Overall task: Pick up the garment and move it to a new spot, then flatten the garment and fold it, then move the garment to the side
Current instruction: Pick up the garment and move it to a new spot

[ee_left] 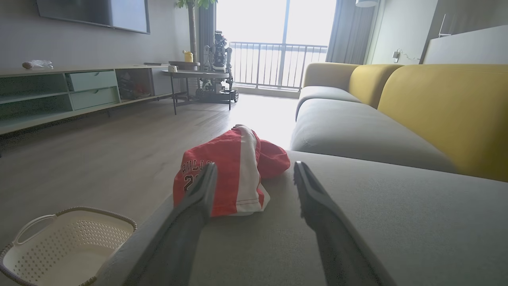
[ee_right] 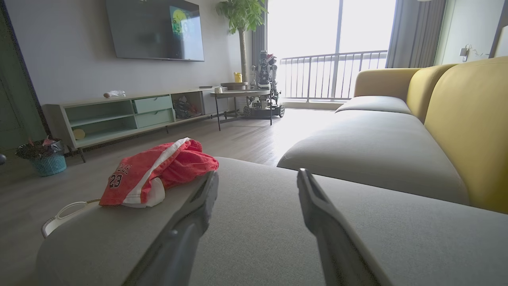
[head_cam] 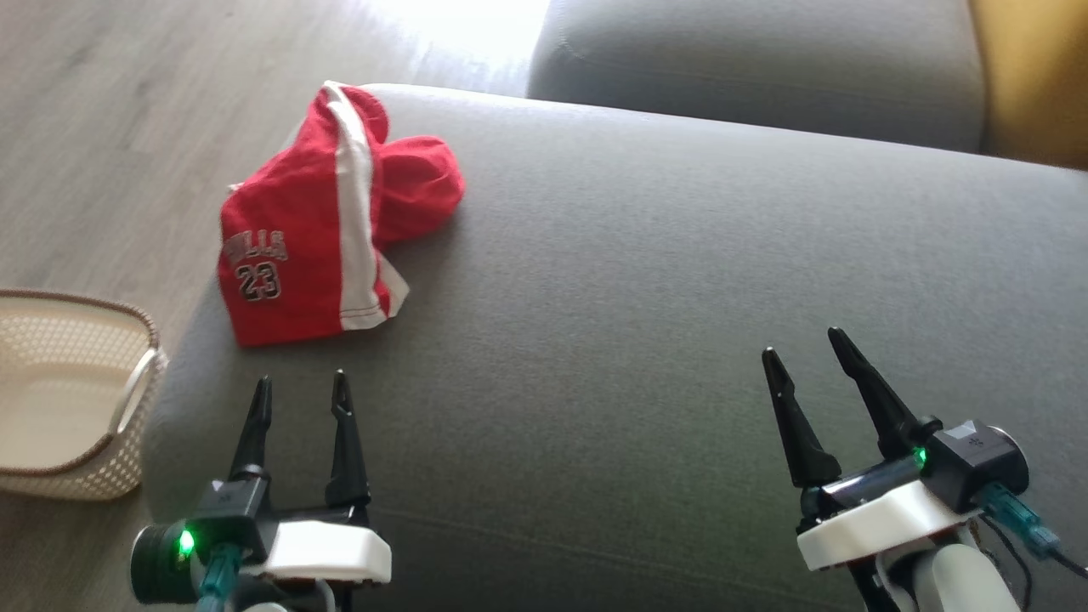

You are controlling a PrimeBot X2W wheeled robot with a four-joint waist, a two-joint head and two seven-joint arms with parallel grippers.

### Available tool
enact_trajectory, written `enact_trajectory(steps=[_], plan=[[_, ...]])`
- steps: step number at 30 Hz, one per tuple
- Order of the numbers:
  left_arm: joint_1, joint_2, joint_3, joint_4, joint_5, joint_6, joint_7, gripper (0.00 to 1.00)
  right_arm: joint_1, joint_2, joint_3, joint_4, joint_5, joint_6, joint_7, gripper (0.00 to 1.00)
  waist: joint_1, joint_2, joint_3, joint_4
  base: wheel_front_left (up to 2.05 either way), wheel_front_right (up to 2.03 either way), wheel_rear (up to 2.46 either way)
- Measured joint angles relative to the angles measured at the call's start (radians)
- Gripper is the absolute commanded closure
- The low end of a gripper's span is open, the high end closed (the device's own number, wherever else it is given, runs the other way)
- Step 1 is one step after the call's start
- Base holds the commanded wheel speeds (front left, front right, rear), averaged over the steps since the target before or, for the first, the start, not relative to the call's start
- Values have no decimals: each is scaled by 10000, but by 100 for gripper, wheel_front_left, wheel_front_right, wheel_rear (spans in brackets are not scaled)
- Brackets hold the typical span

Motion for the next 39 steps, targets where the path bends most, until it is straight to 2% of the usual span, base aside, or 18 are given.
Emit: enact_trajectory(steps=[8,17,22,26,30,34,39], plan=[[21,8,25,-50,0,25,0,0,3,0,33,38,4,0,0,0,0,0,-2,579,0,0,0],[147,15,90,-86,-230,25,0,0,3,2,38,4,44,0,0,0,0,0,339,758,0,0,0],[-312,15,142,-121,-257,-19,0,0,-13,0,-52,-88,-117,0,0,0,0,0,804,784,0,0,0],[-1315,10,309,-94,-320,-353,-2,0,-37,0,-77,-117,-261,0,0,0,0,0,1219,794,0,0,0],[-2441,-27,871,167,-673,-780,-23,0,-163,0,-69,-128,-309,0,0,0,1,0,1561,731,0,0,0],[-3547,69,1260,1041,-1103,-1229,-25,0,-370,-2,-79,-140,-466,0,0,0,1,0,1773,559,0,0,0],[-5188,380,1584,2293,-1546,-1574,184,0,-442,-6,-138,-240,-644,0,0,0,1,0,2080,316,0,0,0]])
